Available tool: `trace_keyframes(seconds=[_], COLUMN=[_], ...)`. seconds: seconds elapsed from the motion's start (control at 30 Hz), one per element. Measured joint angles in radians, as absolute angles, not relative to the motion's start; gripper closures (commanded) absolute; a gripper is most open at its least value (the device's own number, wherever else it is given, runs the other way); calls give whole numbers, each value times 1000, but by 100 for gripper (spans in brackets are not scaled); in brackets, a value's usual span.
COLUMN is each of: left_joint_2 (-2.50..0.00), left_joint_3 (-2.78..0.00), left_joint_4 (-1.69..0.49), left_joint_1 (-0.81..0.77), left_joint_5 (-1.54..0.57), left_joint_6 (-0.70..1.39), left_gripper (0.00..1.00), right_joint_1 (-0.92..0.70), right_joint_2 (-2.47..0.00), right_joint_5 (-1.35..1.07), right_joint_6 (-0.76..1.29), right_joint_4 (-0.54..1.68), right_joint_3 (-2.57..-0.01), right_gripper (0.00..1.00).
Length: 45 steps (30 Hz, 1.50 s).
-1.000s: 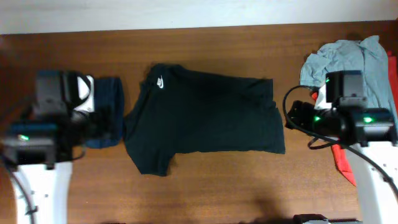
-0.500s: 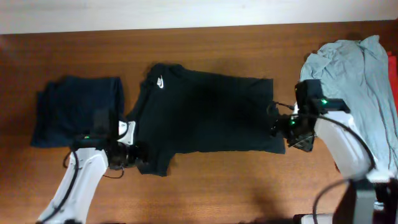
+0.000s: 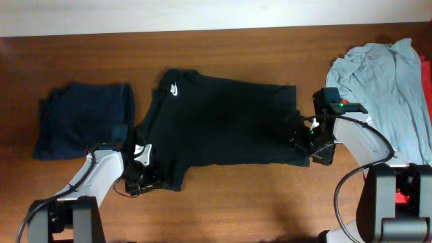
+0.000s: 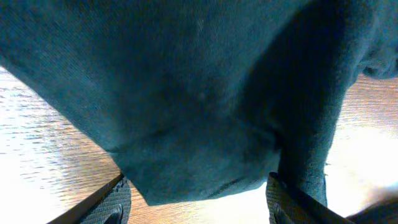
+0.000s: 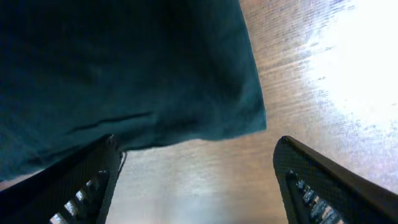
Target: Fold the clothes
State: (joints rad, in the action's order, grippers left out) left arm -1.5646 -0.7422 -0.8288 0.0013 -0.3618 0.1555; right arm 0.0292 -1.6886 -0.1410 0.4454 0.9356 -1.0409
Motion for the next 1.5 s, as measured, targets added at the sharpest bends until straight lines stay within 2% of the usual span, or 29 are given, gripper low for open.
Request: trace_keyframes(seconds=[0.1,0.13,0.23,0.33,0.43,0.63,1.1,1.13,1.17,1.27,1.5], left_joint_2=[-1565,-1565,-1568,-1571,-1573,-1575,-1375,-1363,-1348,-1327,-1295], left_joint_3=[-739,-736,-730,-730,-730,-730,-731,-732,-733,-742,-795], left_joint_4=[-822,-816,-797,-783,-781,-824,-914,-918,-924,-949,-1060], left_joint_1=[1,1,1,1,1,1,1,1,1,1,1], left_joint_5=[-369,-371,-370,-370,-371,-371,-371,-371,-371,-369,-355], left_joint_6=[179,193,216,244,275,289,293,293,293,293,287], left_gripper=[45,56,79,99,99,99,99,99,99,99,99], right_joint_1=[29,29,29,29,29,29,29,29,29,29,29], right_joint_2=[-1689,-1689,-1689,-1689,-1689,-1689,-1689,-1689,-1689,-1687,-1686], right_joint_5=[-141,-141,-141,-141,-125,-76,-69,-70,-72,-69,-56], right_joint_6=[445,445,446,446,446,449,481,491,498,527,551], right_joint_4=[918,909,907,907,904,904,831,806,779,727,784], right_joint_3=[-1041,-1041,-1041,-1041,-1041,-1040,-914,-906,-899,-887,-889], right_gripper=[20,20,20,20,21,43,47,52,70,96,96])
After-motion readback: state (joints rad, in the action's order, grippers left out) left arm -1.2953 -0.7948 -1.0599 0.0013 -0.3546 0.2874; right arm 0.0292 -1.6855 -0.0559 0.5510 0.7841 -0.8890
